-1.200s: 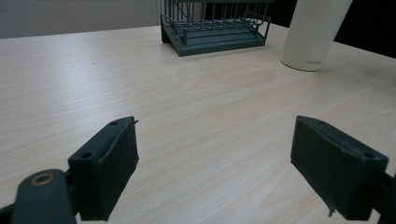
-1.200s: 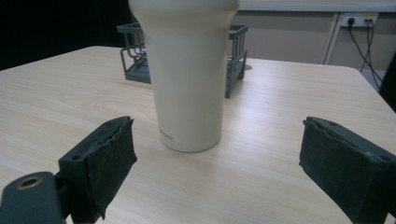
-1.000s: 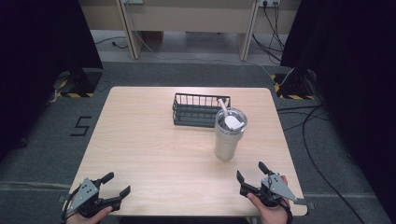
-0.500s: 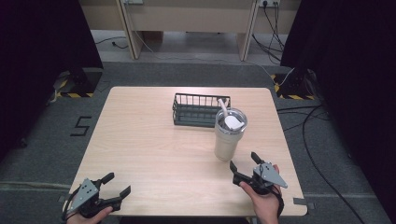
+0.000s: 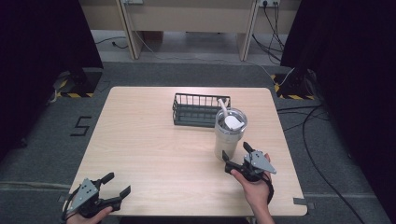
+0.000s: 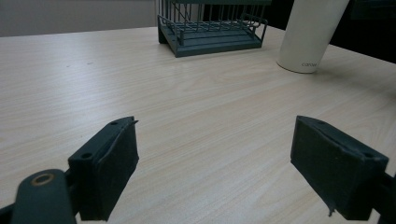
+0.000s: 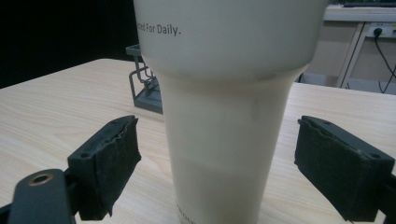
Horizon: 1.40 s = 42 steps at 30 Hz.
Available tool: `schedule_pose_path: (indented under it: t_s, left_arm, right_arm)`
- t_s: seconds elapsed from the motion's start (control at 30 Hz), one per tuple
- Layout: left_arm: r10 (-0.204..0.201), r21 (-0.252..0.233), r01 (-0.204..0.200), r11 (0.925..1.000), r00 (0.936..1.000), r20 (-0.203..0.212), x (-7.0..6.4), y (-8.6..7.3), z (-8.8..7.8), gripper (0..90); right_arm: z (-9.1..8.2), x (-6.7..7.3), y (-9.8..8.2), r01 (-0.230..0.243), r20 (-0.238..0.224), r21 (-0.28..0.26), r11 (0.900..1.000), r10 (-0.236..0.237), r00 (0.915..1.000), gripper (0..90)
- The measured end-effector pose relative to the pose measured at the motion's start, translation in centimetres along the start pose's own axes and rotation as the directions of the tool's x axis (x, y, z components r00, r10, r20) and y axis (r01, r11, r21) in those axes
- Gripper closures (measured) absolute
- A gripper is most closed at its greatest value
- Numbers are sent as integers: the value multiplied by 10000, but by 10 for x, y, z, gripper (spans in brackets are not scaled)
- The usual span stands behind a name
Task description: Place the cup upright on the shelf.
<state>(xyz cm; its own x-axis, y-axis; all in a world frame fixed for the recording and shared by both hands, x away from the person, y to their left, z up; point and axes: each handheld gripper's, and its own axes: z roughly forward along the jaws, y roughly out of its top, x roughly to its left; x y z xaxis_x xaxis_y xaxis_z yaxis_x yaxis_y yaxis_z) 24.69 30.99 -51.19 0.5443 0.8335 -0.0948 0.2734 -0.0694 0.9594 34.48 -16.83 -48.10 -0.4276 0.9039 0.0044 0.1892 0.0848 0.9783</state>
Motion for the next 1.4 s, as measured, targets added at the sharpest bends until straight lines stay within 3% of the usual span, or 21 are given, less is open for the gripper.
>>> schedule_pose_path:
  t_s: [0.63, 1.13, 1.4]
  left_arm:
    - [-27, -42, 27, 10000, 10000, 62, 0, 0, 0, 144]
    - [29, -16, -28, 10000, 9999, 104, 0, 1, 0, 145]
    - [47, -54, -46, 10000, 9999, 156, 0, 2, -1, 145]
  right_arm:
    - [34, -2, 7, -91, 283, 61, 9999, 89, 9996, 128]
    - [55, -3, 10, -229, 402, -56, 9997, 231, 9989, 54]
    - [62, 0, 5, 52, 564, 39, 10000, -54, 9984, 90]
